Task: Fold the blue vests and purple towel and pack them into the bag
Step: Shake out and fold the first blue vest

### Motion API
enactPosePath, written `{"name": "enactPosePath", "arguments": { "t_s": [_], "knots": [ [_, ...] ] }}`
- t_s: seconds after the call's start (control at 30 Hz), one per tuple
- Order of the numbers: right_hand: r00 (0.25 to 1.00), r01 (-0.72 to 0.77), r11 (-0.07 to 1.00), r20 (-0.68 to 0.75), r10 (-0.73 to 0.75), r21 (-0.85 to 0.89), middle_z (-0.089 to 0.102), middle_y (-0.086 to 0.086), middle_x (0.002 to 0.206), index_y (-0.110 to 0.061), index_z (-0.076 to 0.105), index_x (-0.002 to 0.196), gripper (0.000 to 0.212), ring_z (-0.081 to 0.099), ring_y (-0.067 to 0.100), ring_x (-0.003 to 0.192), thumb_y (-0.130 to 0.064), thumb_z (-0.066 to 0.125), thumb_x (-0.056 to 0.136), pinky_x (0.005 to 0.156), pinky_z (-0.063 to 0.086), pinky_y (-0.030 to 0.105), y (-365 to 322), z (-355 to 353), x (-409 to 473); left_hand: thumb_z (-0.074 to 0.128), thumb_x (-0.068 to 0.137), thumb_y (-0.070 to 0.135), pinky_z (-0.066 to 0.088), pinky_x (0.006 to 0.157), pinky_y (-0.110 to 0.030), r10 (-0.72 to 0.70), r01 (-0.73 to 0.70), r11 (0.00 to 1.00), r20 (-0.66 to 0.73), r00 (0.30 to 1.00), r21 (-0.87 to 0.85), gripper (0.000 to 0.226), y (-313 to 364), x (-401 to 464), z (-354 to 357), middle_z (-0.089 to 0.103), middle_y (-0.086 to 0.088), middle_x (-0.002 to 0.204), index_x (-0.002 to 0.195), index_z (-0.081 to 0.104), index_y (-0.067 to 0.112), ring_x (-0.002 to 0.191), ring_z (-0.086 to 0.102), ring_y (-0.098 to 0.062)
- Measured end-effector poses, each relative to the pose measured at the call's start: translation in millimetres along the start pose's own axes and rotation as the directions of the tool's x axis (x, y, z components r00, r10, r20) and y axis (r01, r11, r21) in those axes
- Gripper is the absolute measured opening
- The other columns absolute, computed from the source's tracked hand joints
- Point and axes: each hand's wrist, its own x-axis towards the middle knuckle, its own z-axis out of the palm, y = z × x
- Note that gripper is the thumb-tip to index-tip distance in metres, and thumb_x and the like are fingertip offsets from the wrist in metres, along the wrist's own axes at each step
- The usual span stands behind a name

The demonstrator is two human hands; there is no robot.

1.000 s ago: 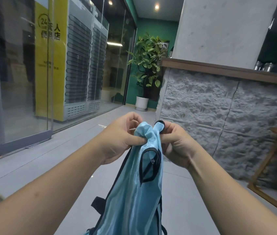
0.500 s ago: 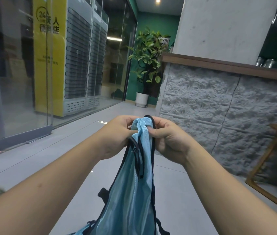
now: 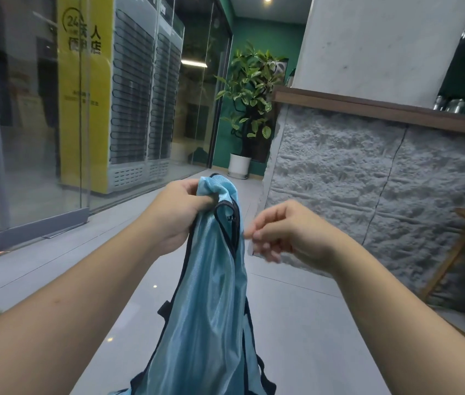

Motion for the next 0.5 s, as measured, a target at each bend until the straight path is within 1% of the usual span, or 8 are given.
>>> {"name": "enactPosePath", "arguments": {
  "t_s": [0.07, 0.13, 0.17, 0.23, 0.3, 0.33, 0.43, 0.5],
  "knots": [
    [0.991, -0.044, 0.974, 0.114, 0.071, -0.223, 0.075, 0.024, 0.092, -0.002, 0.076, 0.106, 0.033, 0.069, 0.026, 0.068, 0.018, 0.055, 0.090, 0.059, 0.053, 0.030, 0.6, 9.3, -0.2, 0.057, 0.097, -0.011, 0.063, 0.071, -0.032, 0.026, -0.026, 1.000, -0.040, 0.999, 0.006, 0.024, 2.2, 0.9, -0.5, 0.077, -0.011, 0.085, 0.099, 0.074, 0.006, 0.076, 0.074, -0.023],
    [0.987, -0.026, 0.925, 0.138, 0.084, -0.378, 0.077, 0.016, 0.105, -0.015, 0.074, 0.114, 0.047, 0.076, 0.026, 0.080, 0.017, 0.051, 0.089, 0.067, 0.058, 0.036, 5.3, 23.1, 3.5, 0.062, 0.096, -0.006, 0.063, 0.078, -0.037, 0.053, -0.050, 0.998, -0.088, 0.995, 0.036, 0.017, 5.1, 2.6, -0.1, 0.079, -0.012, 0.091, 0.102, 0.074, 0.005, 0.082, 0.075, -0.025],
    [0.989, -0.016, 0.900, 0.126, 0.078, -0.435, 0.077, 0.013, 0.105, -0.022, 0.072, 0.110, 0.053, 0.077, 0.026, 0.081, 0.018, 0.047, 0.087, 0.069, 0.059, 0.039, 6.8, 30.6, 4.8, 0.064, 0.095, -0.004, 0.063, 0.081, -0.039, 0.064, -0.060, 0.997, -0.099, 0.993, 0.045, 0.016, 6.9, 3.0, 0.7, 0.079, -0.013, 0.094, 0.103, 0.075, 0.005, 0.084, 0.075, -0.026],
    [0.992, -0.019, 0.848, 0.097, 0.083, -0.530, 0.075, 0.014, 0.091, -0.026, 0.065, 0.091, 0.054, 0.074, 0.028, 0.071, 0.018, 0.036, 0.080, 0.067, 0.059, 0.042, 11.2, 43.6, 8.7, 0.066, 0.094, -0.003, 0.062, 0.080, -0.039, 0.075, -0.072, 0.997, -0.089, 0.993, 0.039, 0.016, 11.0, 2.2, 3.0, 0.079, -0.012, 0.095, 0.103, 0.075, 0.007, 0.085, 0.075, -0.025],
    [0.988, -0.075, 0.772, 0.055, 0.142, -0.631, 0.067, 0.010, 0.072, -0.019, 0.055, 0.079, 0.040, 0.064, 0.025, 0.061, 0.016, 0.037, 0.078, 0.061, 0.055, 0.036, 15.1, 54.9, 10.7, 0.067, 0.094, -0.003, 0.062, 0.076, -0.036, 0.078, -0.077, 0.997, -0.059, 0.995, 0.017, 0.016, 14.7, -0.3, 5.7, 0.079, -0.011, 0.094, 0.103, 0.075, 0.007, 0.084, 0.076, -0.025],
    [0.984, -0.094, 0.715, 0.045, 0.174, -0.693, 0.062, 0.007, 0.069, -0.017, 0.051, 0.078, 0.033, 0.060, 0.023, 0.061, 0.014, 0.041, 0.079, 0.057, 0.051, 0.031, 17.9, 59.7, 12.0, 0.066, 0.094, -0.003, 0.062, 0.074, -0.035, 0.080, -0.080, 0.997, -0.051, 0.995, 0.008, 0.017, 15.7, -1.4, 6.3, 0.079, -0.010, 0.093, 0.102, 0.075, 0.008, 0.083, 0.076, -0.024],
    [0.961, -0.107, 0.573, 0.063, 0.270, -0.813, 0.056, 0.007, 0.078, -0.011, 0.051, 0.087, 0.020, 0.057, 0.025, 0.070, 0.009, 0.046, 0.084, 0.050, 0.041, 0.029, 27.6, 71.3, 13.2, 0.062, 0.095, -0.006, 0.062, 0.074, -0.034, 0.079, -0.078, 0.997, -0.056, 0.995, 0.015, 0.021, 16.4, -2.4, 5.0, 0.079, -0.009, 0.091, 0.101, 0.075, 0.010, 0.081, 0.075, -0.022],
    [0.954, -0.104, 0.531, 0.065, 0.291, -0.841, 0.062, 0.009, 0.078, -0.014, 0.049, 0.081, 0.021, 0.057, 0.022, 0.064, 0.007, 0.048, 0.081, 0.049, 0.040, 0.028, 33.1, 71.3, 12.9, 0.062, 0.095, -0.006, 0.062, 0.073, -0.034, 0.070, -0.069, 0.997, -0.070, 0.995, 0.021, 0.021, 15.8, -2.3, 1.6, 0.079, -0.009, 0.091, 0.101, 0.075, 0.010, 0.081, 0.075, -0.023]
  ]
}}
